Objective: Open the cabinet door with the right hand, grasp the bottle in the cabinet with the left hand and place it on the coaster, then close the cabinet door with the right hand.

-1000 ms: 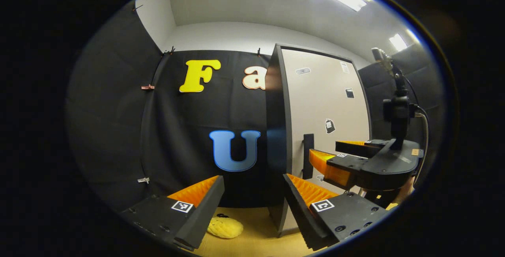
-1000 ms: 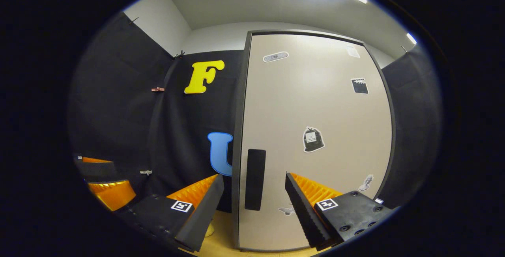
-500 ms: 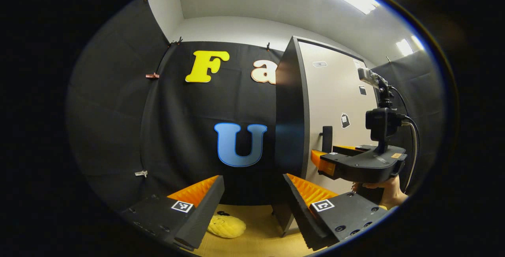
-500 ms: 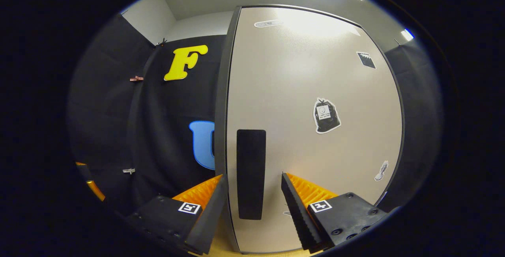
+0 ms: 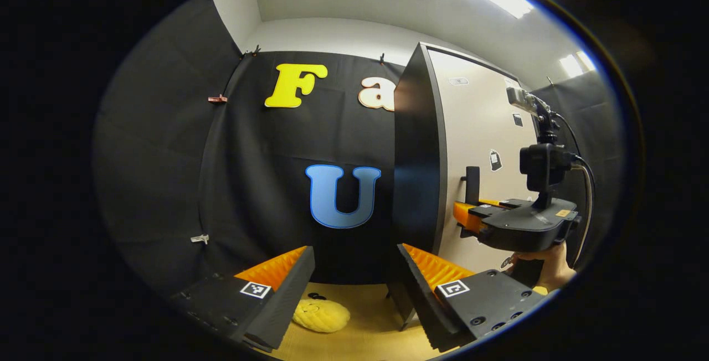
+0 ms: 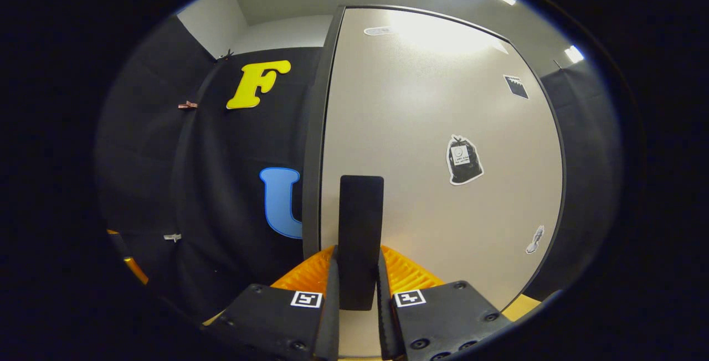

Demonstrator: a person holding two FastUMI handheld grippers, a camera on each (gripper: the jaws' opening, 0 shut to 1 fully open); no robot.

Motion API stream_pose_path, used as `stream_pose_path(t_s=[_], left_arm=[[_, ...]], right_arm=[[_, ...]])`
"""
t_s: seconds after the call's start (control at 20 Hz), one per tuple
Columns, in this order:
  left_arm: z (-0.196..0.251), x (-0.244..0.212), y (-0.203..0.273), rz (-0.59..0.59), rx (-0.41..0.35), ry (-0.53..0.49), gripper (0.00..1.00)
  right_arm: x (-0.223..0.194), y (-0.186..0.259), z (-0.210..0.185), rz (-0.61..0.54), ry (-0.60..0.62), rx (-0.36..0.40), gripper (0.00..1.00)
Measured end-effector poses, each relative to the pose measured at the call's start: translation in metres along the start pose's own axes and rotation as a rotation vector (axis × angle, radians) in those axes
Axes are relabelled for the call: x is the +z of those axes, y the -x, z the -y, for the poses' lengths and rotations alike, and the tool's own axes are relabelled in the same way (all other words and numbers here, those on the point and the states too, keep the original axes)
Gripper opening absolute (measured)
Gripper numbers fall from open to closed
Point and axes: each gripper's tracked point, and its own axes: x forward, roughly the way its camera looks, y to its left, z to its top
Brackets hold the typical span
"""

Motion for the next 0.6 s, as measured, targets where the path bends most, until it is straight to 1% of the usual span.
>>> stream_pose_path(t_s=[0.05,0.1,0.15,0.2,0.25,0.6], left_arm=[[-0.001,0.001,0.001,0.002,-0.001,-0.001,0.93],[-0.001,0.002,0.002,0.002,0.0,-0.001,0.93],[-0.002,0.003,0.004,0.003,0.0,-0.001,0.93],[-0.003,0.003,0.006,0.004,0.002,-0.002,0.93],[-0.004,0.005,0.007,0.005,0.005,-0.005,0.93],[0.002,0.024,0.017,0.05,0.015,-0.05,0.93]], right_arm=[[0.0,-0.001,-0.001,-0.004,-0.005,0.001,0.32],[-0.001,0.001,-0.002,-0.013,0.002,0.003,0.25],[-0.001,0.001,-0.001,-0.018,0.012,0.005,0.19],[-0.001,0.001,-0.001,-0.022,0.019,0.011,0.19],[-0.001,0.003,-0.001,-0.029,0.017,0.017,0.25],[0.006,0.031,-0.005,-0.062,-0.002,0.082,0.25]])
